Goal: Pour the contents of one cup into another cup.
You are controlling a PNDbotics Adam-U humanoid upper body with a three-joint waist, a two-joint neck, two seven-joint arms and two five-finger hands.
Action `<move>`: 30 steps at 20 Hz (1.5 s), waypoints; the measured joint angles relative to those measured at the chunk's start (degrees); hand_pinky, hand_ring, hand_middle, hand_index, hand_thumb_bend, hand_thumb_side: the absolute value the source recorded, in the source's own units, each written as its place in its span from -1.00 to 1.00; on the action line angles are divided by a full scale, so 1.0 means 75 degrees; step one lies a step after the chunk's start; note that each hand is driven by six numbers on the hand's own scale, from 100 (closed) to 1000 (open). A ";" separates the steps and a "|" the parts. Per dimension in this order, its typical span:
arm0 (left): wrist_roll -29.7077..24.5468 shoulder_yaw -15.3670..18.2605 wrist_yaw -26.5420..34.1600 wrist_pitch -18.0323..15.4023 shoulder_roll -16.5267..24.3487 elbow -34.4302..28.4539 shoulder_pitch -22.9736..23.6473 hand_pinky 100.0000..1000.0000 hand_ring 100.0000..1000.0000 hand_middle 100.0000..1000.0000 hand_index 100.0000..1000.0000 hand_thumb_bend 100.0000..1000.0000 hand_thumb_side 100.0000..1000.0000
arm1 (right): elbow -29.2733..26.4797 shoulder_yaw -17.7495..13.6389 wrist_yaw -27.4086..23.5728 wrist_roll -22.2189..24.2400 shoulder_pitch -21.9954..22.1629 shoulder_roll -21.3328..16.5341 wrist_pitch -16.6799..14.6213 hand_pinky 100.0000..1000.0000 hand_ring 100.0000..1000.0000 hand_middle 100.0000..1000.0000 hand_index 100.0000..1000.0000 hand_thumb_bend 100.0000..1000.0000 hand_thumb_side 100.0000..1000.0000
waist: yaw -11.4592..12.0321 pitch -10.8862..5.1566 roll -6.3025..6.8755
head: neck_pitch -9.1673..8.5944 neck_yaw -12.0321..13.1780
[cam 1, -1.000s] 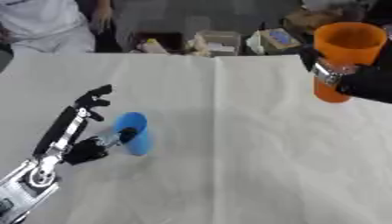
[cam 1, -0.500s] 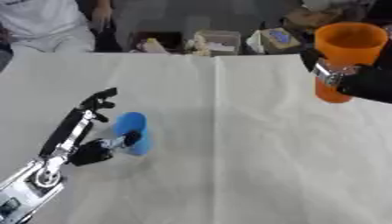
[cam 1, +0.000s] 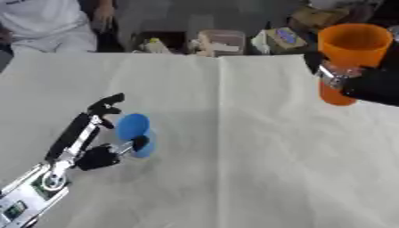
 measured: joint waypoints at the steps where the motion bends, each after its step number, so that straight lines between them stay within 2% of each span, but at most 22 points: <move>1: -0.0015 -0.0009 0.0000 0.0004 -0.0001 0.0023 -0.0008 0.27 0.65 0.79 1.00 0.29 0.45 | 0.0000 0.0000 0.0000 0.0004 -0.0004 0.0000 0.0002 -0.11 -0.14 -0.12 0.11 -1.00 -0.45 | 0.0000 0.0001 0.0000 | -0.0002 0.0001; 16: -0.0291 -0.0080 0.0001 0.0025 -0.0208 0.0379 -0.0138 0.26 0.65 0.78 1.00 0.30 0.48 | 0.0000 0.0001 0.0004 0.0014 -0.0026 0.0005 -0.0009 -0.11 -0.14 -0.12 0.11 -1.00 -0.46 | -0.0013 0.0045 -0.0011 | -0.0046 0.0041; 30: -0.0491 -0.0120 0.0005 -0.0092 -0.0399 0.0619 -0.0242 0.20 0.60 0.71 1.00 0.20 0.52 | 0.0000 0.0001 0.0011 -0.0026 -0.0029 0.0053 -0.0019 -0.10 -0.14 -0.12 0.11 -1.00 -0.47 | -0.0052 0.0077 -0.0036 | -0.0102 0.0076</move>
